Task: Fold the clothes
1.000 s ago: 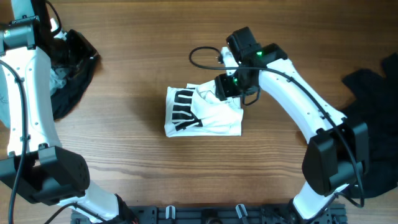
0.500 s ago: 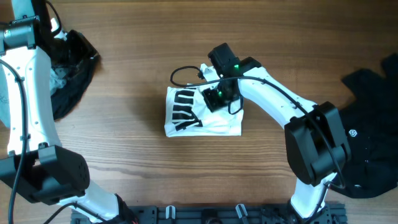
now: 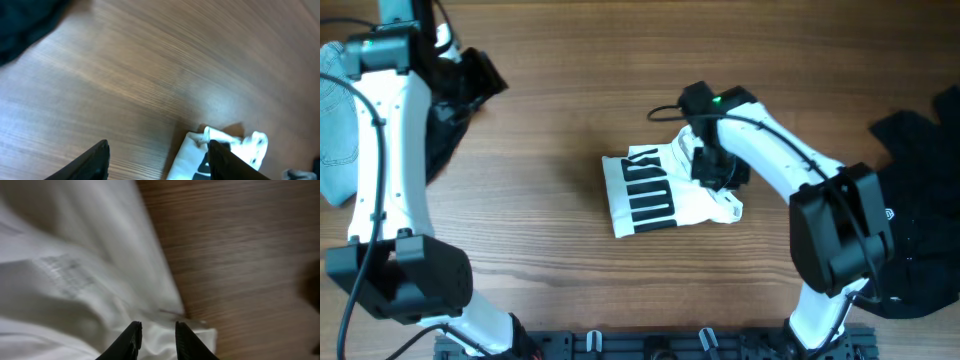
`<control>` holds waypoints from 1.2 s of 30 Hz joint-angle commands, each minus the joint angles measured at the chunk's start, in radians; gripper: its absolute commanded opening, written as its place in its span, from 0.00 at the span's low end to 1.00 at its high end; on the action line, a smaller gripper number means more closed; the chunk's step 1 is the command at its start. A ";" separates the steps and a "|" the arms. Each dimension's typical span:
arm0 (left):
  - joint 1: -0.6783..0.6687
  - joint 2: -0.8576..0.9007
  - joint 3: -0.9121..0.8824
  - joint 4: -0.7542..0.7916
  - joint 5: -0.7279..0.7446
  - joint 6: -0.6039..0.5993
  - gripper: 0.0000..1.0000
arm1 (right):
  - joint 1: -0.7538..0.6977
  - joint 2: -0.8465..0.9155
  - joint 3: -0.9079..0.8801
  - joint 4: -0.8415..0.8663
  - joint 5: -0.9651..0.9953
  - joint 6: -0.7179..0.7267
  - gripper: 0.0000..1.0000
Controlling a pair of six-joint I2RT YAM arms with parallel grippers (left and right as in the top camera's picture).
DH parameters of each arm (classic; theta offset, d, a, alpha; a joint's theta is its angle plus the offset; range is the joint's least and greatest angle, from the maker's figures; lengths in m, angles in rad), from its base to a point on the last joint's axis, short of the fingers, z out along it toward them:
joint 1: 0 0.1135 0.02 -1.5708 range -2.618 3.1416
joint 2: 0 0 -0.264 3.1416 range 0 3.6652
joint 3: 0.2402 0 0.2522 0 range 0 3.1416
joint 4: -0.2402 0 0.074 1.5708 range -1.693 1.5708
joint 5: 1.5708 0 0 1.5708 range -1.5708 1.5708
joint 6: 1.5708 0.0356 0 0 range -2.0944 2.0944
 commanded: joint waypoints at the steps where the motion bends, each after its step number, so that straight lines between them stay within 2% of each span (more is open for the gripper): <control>1: -0.116 0.057 -0.021 0.034 -0.003 0.190 0.67 | -0.082 -0.097 0.082 -0.013 0.027 0.010 0.28; 3: -0.191 0.101 -0.042 0.062 0.023 0.252 0.68 | -0.108 -0.155 0.082 0.001 -0.167 -0.174 0.28; 7: -0.323 0.237 -0.042 0.065 0.044 0.311 0.68 | -0.103 -0.159 0.036 -0.076 -0.435 -0.376 0.28; 11: -0.422 0.367 -0.042 0.055 0.043 0.312 0.68 | -0.093 -0.159 -0.066 -0.068 -0.440 -0.373 0.27; 15: -0.463 0.461 -0.042 0.014 -0.007 0.311 0.65 | -0.093 -0.159 -0.196 -0.009 -0.457 -0.374 0.28; 19: -0.462 0.488 -0.068 -0.043 -0.011 0.311 0.61 | -0.093 -0.156 -0.341 0.241 -0.447 -0.317 0.27; 23: -0.458 0.488 -0.142 -0.080 -0.013 0.306 0.52 | -0.094 -0.153 -0.354 0.478 -0.248 -0.213 0.29; 26: -0.458 0.480 -0.150 -0.141 -0.009 0.203 0.47 | -0.095 -0.153 -0.354 0.706 -0.172 -0.287 0.32; 29: -0.453 0.430 -0.150 -0.116 -0.009 0.091 0.46 | -0.095 -0.153 -0.350 0.747 -0.172 -0.352 0.35; 31: -0.435 0.358 -0.150 -0.040 -0.010 0.040 0.50 | -0.095 -0.153 -0.350 0.734 -0.172 -0.352 0.38; 32: -0.419 0.317 -0.150 0.026 -0.010 0.040 0.63 | -0.095 -0.153 -0.350 0.728 -0.172 -0.352 0.39; 33: -0.404 0.291 -0.150 0.108 -0.010 0.042 0.86 | -0.095 -0.154 -0.350 0.721 -0.172 -0.351 0.42; 34: -0.397 0.287 -0.150 0.152 -0.002 0.060 0.90 | -0.095 -0.154 -0.350 0.717 -0.172 -0.351 0.44; 36: -0.384 0.293 -0.150 0.243 0.113 0.203 0.91 | -0.095 -0.156 -0.343 0.688 -0.172 -0.351 0.48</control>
